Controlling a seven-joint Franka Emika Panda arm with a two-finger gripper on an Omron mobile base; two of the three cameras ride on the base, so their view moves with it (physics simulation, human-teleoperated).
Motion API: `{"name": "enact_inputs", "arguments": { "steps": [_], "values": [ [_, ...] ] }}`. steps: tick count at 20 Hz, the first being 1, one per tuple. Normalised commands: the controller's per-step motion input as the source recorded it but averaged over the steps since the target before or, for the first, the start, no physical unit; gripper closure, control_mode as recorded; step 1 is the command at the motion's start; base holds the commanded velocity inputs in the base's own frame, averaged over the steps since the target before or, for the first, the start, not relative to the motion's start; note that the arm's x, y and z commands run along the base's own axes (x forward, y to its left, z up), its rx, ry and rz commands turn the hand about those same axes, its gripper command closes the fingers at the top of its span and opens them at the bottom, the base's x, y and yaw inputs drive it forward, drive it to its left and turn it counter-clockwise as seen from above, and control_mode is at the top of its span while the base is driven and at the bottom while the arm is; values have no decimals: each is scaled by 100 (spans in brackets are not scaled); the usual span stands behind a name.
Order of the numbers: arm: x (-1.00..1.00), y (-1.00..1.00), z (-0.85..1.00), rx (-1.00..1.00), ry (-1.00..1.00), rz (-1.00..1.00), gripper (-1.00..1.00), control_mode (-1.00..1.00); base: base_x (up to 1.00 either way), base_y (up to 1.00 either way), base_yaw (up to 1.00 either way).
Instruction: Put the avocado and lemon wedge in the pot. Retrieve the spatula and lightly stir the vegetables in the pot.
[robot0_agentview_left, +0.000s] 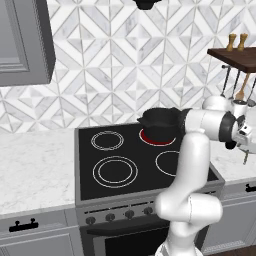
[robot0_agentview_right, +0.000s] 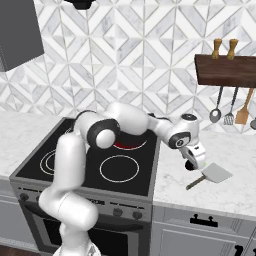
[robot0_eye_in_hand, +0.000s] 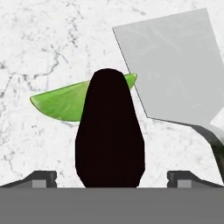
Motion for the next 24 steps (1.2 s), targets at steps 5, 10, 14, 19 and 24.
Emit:
{"name": "enact_inputs", "arguments": {
  "steps": [5,10,14,19,24],
  "values": [
    [9,-5,-20,0,0,0,-100,-100,0,0,0],
    [0,-2,-34,0,-2,0,100,-100,0,0,0],
    [3,-2,0,1,0,0,100,-100,0,0,0],
    [-11,9,15,4,1,10,100,-100,0,0,0],
    [-28,61,58,-1,-1,24,100,-100,0,0,0]
  ]
}}
